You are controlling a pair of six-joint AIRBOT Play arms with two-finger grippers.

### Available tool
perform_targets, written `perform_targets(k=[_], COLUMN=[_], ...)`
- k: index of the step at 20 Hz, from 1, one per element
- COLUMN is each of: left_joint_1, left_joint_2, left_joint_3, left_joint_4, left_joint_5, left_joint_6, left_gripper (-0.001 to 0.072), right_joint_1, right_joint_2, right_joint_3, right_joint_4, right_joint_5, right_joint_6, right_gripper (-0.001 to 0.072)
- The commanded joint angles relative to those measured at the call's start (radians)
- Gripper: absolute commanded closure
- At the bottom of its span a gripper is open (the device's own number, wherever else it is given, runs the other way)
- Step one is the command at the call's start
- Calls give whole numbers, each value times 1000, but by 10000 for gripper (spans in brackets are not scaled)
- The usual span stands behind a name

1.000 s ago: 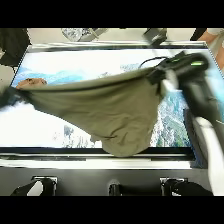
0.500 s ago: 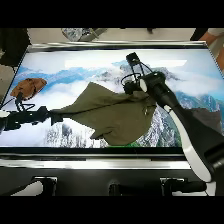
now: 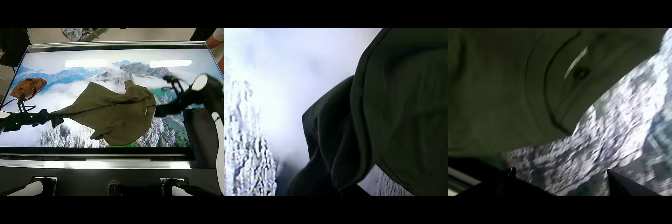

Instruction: Fold the shirts.

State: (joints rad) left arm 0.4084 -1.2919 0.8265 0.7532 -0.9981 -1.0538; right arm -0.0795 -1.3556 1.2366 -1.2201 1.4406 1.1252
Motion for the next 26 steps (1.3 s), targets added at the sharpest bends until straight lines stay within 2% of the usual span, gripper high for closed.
perform_targets(k=[1,4,7,10,11,12,13,14,15,16,18,20,22,24,26], left_joint_1=[2,2,2,2,2,2,2,2,2,2,2,2,3,10,10], left_joint_2=[-1,-2,-2,-2,-2,-2,-1,-2,0,10,91,237,392,524,634], left_joint_3=[0,0,0,0,0,0,0,8,31,66,168,307,484,618,682], left_joint_4=[3,2,2,2,2,2,2,2,1,-8,-72,-151,-151,-150,-147], left_joint_5=[-7,-7,-6,-7,-8,-13,-20,-44,-90,-137,-142,-24,138,298,402], left_joint_6=[7,7,7,7,6,6,6,6,6,7,6,6,-28,-122,-180], left_gripper=[682,682,682,682,682,681,681,682,682,683,683,683,683,683,683], right_joint_1=[13,111,205,301,323,338,340,340,340,340,340,340,340,340,340], right_joint_2=[87,75,47,23,19,20,20,26,46,77,188,327,456,557,640], right_joint_3=[-405,-595,-616,-615,-615,-612,-597,-573,-531,-473,-283,-49,182,376,497], right_joint_4=[261,483,582,644,684,702,699,693,650,556,192,-277,-641,-770,-813], right_joint_5=[-129,-400,-488,-599,-636,-674,-673,-668,-653,-633,-582,-561,-621,-665,-603], right_joint_6=[-2,-2,0,58,58,53,20,-43,-113,-136,-131,-58,-1,-4,-6], right_gripper=[27,38,38,39,79,283,610,668,669,669,669,669,668,669,669])
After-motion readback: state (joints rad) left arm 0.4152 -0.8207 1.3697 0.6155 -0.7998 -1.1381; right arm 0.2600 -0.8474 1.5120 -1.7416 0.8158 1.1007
